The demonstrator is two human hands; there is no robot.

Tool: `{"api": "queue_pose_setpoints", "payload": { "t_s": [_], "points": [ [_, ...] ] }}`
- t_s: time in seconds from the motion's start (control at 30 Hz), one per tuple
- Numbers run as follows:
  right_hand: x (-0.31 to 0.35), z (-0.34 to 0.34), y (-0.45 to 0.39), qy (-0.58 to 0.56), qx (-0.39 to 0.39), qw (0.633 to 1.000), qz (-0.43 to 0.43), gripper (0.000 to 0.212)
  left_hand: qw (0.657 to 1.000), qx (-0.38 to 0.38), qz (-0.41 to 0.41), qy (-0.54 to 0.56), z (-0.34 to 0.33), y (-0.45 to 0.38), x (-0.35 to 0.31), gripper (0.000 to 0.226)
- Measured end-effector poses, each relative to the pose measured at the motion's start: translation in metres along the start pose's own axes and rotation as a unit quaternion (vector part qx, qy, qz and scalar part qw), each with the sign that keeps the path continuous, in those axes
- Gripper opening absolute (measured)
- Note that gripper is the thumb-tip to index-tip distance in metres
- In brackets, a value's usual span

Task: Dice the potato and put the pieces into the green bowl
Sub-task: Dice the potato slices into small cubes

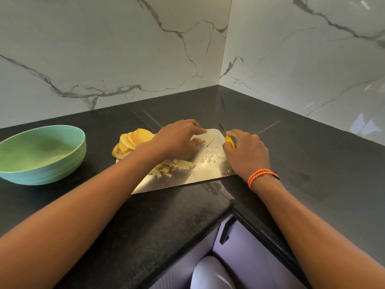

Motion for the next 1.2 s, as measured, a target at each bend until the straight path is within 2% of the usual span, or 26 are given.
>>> {"api": "queue_pose_setpoints", "payload": {
  "t_s": [0.23, 0.4, 0.63, 0.87, 1.07, 1.2],
  "points": [
    [-0.004, 0.003, -0.002, -0.009, -0.012, 1.000, -0.011, 0.037, 0.999, -0.032, -0.021, 0.024, 0.000, -0.038, -0.012, 0.032],
    [-0.001, 0.001, -0.002, -0.013, -0.009, 1.000, -0.006, 0.037, 0.999, -0.050, -0.011, -0.015, 0.006, -0.052, -0.012, 0.004],
    [-0.002, 0.000, -0.003, -0.014, -0.005, 1.000, -0.012, 0.038, 0.995, -0.047, 0.093, -0.008, 0.009, -0.049, 0.034, 0.002],
    [0.003, -0.001, -0.003, -0.008, 0.005, 1.000, 0.001, 0.038, 0.997, -0.033, 0.068, -0.010, 0.017, -0.019, 0.046, 0.006],
    [0.010, -0.004, 0.002, 0.004, 0.031, 0.999, 0.022, 0.039, 0.997, -0.025, 0.070, 0.013, 0.019, 0.000, 0.050, 0.027],
    [0.015, -0.008, 0.006, 0.009, 0.046, 0.998, 0.036, 0.040, 0.994, 0.063, 0.063, 0.057, 0.011, 0.003, 0.059, 0.030]
  ]
}}
Point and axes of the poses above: each hand's wrist, its own y-axis away from the middle knuckle, its own z-axis out of the back of the hand, x = y × z, the point moved 8 cm from there along -y, towards the middle knuckle, and after that the axes turned 4 degrees about -y, right-handed, at the moved point
